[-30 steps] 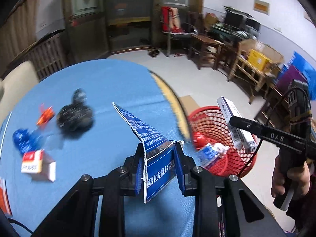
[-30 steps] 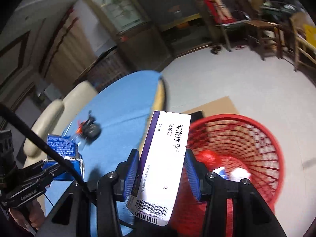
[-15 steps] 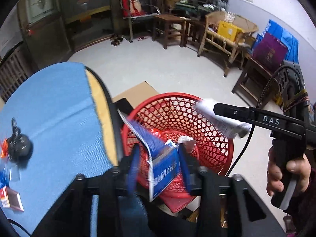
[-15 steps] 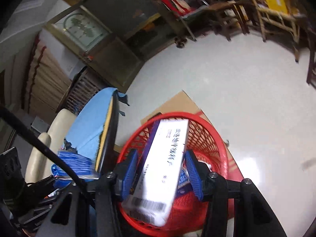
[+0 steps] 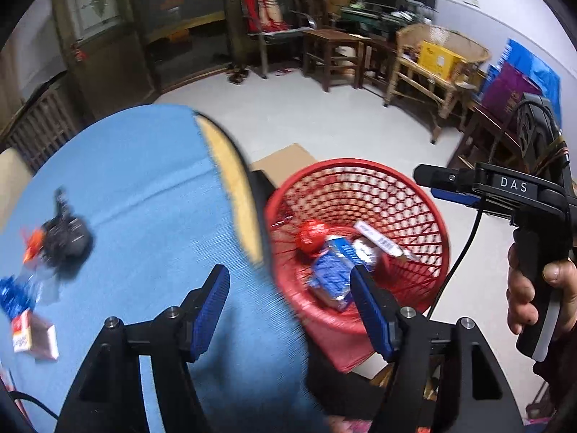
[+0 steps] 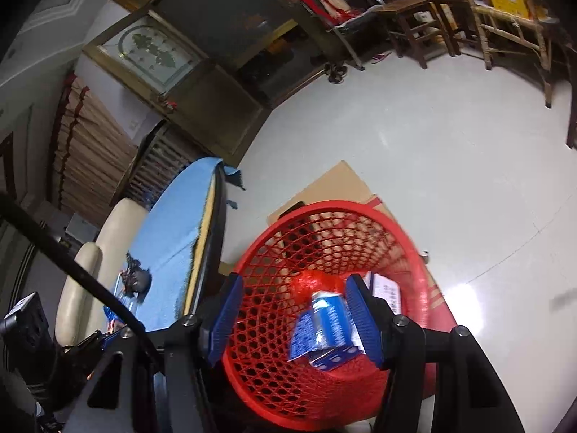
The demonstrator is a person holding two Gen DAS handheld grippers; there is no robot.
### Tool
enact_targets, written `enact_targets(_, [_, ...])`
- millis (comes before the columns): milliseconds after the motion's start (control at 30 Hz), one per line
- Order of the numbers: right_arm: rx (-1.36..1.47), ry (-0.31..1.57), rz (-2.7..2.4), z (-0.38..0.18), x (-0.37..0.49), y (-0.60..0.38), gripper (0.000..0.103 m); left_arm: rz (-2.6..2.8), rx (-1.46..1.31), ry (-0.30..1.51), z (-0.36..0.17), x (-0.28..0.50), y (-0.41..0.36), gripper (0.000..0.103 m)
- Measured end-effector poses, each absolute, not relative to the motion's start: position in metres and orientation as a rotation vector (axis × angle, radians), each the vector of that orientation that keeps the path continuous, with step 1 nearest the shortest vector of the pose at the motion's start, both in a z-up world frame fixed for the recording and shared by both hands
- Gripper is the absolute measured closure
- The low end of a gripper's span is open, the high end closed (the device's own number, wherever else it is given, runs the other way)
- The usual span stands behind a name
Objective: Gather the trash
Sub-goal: 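Carry both items to the red basket and open both grippers, then grasp the black plastic bag with the right gripper while the left approaches the white-red medicine box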
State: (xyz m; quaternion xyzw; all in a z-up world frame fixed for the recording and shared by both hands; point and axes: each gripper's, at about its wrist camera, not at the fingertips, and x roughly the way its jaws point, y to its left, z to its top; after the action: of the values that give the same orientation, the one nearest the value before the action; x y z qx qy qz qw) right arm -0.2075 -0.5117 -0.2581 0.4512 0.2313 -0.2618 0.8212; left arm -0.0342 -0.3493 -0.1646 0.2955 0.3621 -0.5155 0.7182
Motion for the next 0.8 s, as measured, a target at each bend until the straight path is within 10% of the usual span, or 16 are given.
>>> enact_targets(800, [0.686, 0.598, -0.231, -0.196, -0.055, -0.383, 0.040, -0.513, 0.389, 0.719, -0.117, 0.087, -0.159, 0.033])
